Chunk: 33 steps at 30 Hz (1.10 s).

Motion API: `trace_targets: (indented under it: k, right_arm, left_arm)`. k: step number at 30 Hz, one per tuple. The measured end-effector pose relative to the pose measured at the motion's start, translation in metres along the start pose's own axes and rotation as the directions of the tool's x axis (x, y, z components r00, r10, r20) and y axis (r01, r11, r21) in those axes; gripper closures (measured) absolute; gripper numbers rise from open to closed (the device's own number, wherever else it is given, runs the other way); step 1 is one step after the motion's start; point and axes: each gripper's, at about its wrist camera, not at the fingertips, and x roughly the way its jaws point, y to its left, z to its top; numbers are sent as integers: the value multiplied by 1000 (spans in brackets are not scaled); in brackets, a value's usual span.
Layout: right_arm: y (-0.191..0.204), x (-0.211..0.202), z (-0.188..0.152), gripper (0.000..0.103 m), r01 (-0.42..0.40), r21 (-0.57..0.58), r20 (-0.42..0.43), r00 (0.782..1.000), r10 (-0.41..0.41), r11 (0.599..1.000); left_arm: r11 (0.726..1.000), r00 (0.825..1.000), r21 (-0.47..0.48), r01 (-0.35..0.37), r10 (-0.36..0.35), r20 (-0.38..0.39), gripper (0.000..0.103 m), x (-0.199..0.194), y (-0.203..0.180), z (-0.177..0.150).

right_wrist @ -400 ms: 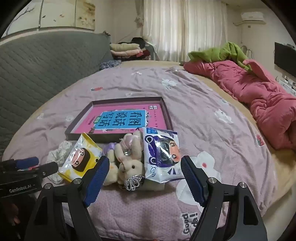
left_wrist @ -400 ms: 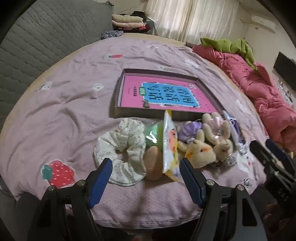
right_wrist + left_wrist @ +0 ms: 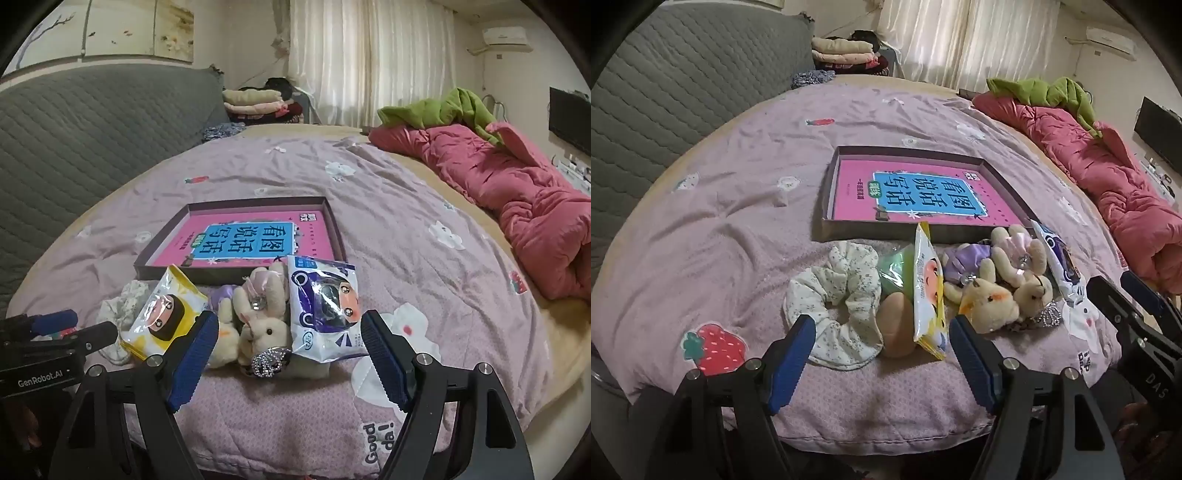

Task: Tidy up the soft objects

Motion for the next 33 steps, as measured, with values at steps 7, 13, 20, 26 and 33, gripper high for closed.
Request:
trace_targets:
  k: [7,13,20,26,33]
  right_arm:
    - [1,1,0,23,0,-4,3,1000,0,1000]
    - [0,0,0,23,-1,-4,4,1000,1,1000]
    - [0,1,0,23,0,-5,4,1000,0,1000]
    - [0,2,0,23,-1,-2,4,1000,1,1000]
    - [0,1,-1,23,-1,-2,6,1000,1,1000]
  left_arm:
    - [1000,1000,-1,1,-1,-6,29,3,3,0]
    - [1000,1000,-2,-4,4,-4,29,3,3,-2]
    - [1000,1000,-6,-8,8,-8,29,5,5,-2]
    - [1000,1000,-4,-9,9,-10,29,5,3,-4]
    - [1000,1000,-6,-12,12,-14,29,7,3,-4]
